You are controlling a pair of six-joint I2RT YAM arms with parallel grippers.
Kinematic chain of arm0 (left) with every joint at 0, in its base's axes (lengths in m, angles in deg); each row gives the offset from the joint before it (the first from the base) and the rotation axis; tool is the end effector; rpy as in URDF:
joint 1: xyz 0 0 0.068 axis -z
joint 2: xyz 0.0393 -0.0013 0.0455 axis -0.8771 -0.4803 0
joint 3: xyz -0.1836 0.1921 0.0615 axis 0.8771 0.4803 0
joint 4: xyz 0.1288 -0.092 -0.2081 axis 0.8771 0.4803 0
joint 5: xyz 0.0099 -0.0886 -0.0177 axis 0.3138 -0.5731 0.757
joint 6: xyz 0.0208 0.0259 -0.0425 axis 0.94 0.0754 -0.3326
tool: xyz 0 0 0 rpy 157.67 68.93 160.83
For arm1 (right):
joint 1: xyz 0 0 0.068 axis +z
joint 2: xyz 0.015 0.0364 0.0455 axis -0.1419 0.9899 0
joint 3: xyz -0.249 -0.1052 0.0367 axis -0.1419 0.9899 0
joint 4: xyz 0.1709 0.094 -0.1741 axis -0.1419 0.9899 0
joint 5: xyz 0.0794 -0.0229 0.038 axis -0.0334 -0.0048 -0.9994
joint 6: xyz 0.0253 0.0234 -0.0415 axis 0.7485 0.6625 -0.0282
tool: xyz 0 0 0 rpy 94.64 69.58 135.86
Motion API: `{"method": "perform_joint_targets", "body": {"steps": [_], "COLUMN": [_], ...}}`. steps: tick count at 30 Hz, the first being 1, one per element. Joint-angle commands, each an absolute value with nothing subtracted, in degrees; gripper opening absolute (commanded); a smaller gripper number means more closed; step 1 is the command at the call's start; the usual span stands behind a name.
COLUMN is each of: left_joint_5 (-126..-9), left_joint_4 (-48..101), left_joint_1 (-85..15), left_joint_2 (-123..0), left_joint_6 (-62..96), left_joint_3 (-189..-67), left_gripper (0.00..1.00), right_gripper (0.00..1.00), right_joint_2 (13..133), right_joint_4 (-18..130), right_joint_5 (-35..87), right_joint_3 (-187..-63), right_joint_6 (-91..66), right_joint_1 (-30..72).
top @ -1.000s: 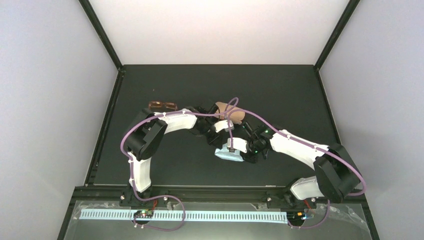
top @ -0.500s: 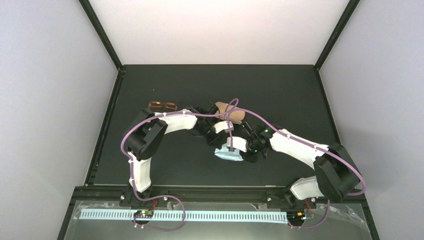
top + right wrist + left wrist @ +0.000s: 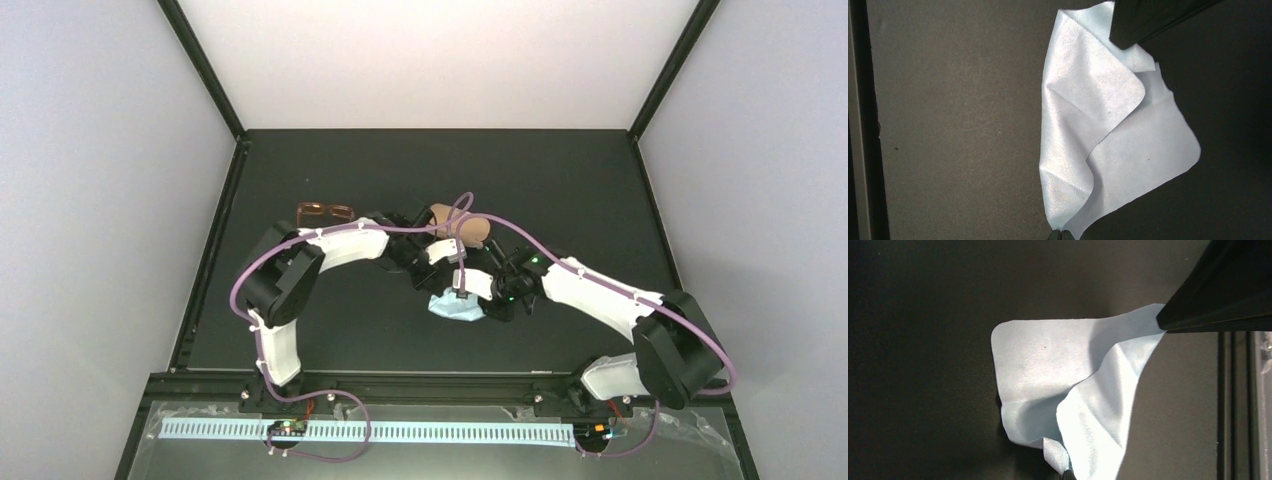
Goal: Organize the sunglasses
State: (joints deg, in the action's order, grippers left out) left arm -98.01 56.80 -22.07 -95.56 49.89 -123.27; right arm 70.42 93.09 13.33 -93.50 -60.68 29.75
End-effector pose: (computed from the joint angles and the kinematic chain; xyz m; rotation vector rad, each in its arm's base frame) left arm 0.2680 -0.2475 0.1494 1.5263 2.2654 -1.0178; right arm 0.1791 0.1549 0.1813 -1.8332 2.0903 0.4766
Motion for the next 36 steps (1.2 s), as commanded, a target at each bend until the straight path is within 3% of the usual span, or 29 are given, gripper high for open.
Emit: {"method": "perform_joint_targets", "body": {"steps": [1, 14, 27, 30, 36], "left_joint_5": [-102.46, -107.51, -97.87, -95.81, -93.52], "left_joint_4": [57.4, 55.1, 56.29, 56.82, 57.58], "left_joint_1": [-23.23, -26.33, -27.35, -27.32, -27.29], "left_joint_2": [-91.7, -85.77, -93.85, -94.98, -94.5], "left_joint_6": [50.51, 53.17, 48.55, 47.24, 46.88], "left_joint_3": [-122.32, -119.48, -123.61, -124.43, -124.9], "left_gripper": [0.02, 0.02, 0.03, 0.08, 0.31], "right_gripper": [0.01, 0.01, 0.01, 0.01, 0.01], "right_joint_2": [68.12, 66.12, 65.31, 65.05, 65.57], "right_joint_4": [93.04, 96.28, 99.6, 99.63, 99.76], "right_joint_5": [12.69, 9.17, 6.22, 6.03, 5.73], "right_joint_3": [-95.71, -99.81, -99.99, -99.37, -98.86], "right_joint_6": [-59.9, -59.86, -61.11, -60.88, -60.42], "right_joint_1": [29.82, 26.12, 25.95, 25.95, 25.95]}}
